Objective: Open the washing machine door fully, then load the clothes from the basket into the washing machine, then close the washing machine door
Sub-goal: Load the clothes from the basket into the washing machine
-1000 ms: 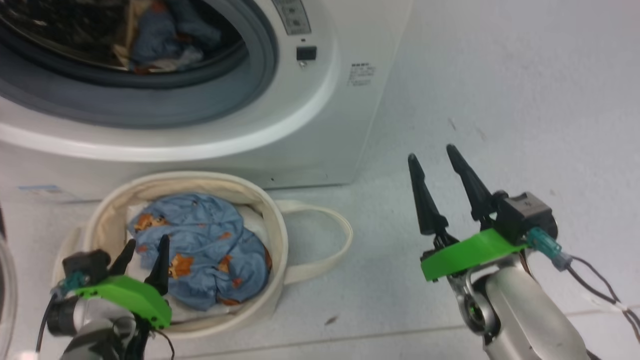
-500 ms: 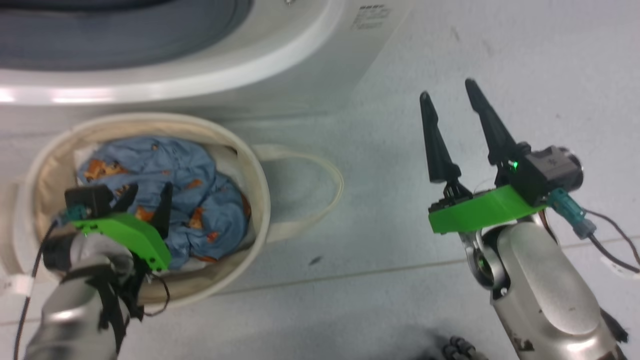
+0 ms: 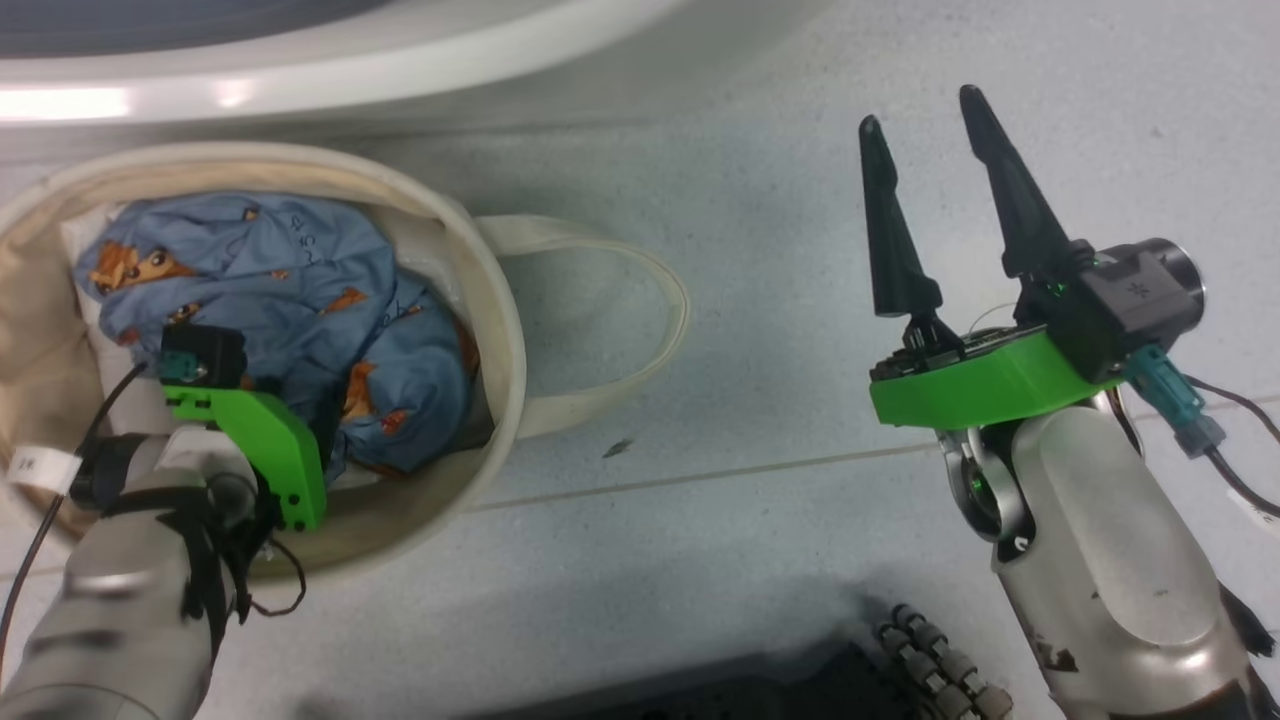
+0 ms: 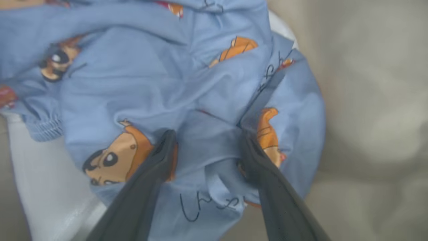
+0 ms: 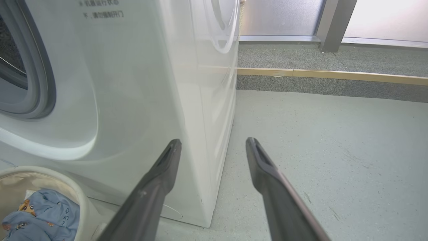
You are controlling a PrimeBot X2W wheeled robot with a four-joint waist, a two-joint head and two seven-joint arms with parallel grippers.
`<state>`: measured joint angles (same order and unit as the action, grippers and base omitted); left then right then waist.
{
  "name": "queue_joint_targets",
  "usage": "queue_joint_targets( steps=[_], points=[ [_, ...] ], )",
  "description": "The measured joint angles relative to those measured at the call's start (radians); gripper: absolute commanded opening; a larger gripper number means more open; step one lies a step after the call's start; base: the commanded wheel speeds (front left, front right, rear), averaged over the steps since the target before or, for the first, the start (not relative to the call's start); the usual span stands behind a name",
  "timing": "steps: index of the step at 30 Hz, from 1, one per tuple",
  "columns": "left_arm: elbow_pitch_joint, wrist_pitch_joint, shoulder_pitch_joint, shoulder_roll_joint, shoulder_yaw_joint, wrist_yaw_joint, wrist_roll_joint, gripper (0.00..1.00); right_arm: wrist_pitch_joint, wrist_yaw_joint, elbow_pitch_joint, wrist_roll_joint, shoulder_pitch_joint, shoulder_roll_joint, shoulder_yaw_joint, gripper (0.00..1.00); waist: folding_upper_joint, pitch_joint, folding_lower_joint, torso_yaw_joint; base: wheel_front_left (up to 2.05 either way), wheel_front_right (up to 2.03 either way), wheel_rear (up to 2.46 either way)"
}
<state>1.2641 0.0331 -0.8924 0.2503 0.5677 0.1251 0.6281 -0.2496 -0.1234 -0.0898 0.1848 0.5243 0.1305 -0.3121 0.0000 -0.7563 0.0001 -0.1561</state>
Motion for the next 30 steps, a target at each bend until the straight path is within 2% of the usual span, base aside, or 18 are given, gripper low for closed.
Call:
queue_joint_targets(
  steps=[6, 12, 13, 14, 22, 30],
  points=[
    [0.002, -0.128, -0.026, 0.008, 0.068, 0.000, 0.026, 1.00, 0.000, 0.000, 0.017, -0.009, -0.001, -0.013, 0.014, 1.00, 0.0000, -0.040, -0.0001, -0.009, 0.00, 0.00, 0.00],
    [-0.032, -0.156, -0.032, 0.025, 0.132, 0.000, 0.052, 1.00, 0.000, 0.000, 0.032, -0.017, -0.004, -0.025, 0.024, 1.00, 0.0000, -0.055, -0.0001, -0.023, 0.00, 0.00, 0.00],
    [-0.036, -0.133, -0.034, 0.028, 0.133, 0.000, 0.056, 0.30, 0.000, 0.000, 0.034, -0.017, -0.006, -0.025, 0.026, 1.00, 0.0000, -0.057, -0.0001, -0.024, 0.00, 0.00, 0.00],
    [-0.036, -0.116, -0.037, 0.031, 0.137, 0.000, 0.064, 0.00, 0.000, 0.000, 0.035, -0.017, -0.009, -0.026, 0.026, 1.00, 0.0000, -0.059, -0.0001, -0.026, 0.00, 0.00, 0.00],
    [-0.045, -0.062, -0.052, 0.030, 0.176, 0.000, 0.137, 0.00, 0.000, 0.000, 0.029, -0.017, -0.019, -0.031, 0.026, 1.00, 0.0000, -0.046, -0.0001, -0.018, 0.00, 0.00, 0.00],
    [-0.120, 0.054, -0.023, 0.028, 0.233, 0.000, 0.228, 0.00, 0.000, 0.000, -0.010, 0.014, -0.017, -0.037, 0.026, 1.00, 0.0000, 0.024, -0.0001, 0.008, 0.00, 0.00, 0.00]
  ],
)
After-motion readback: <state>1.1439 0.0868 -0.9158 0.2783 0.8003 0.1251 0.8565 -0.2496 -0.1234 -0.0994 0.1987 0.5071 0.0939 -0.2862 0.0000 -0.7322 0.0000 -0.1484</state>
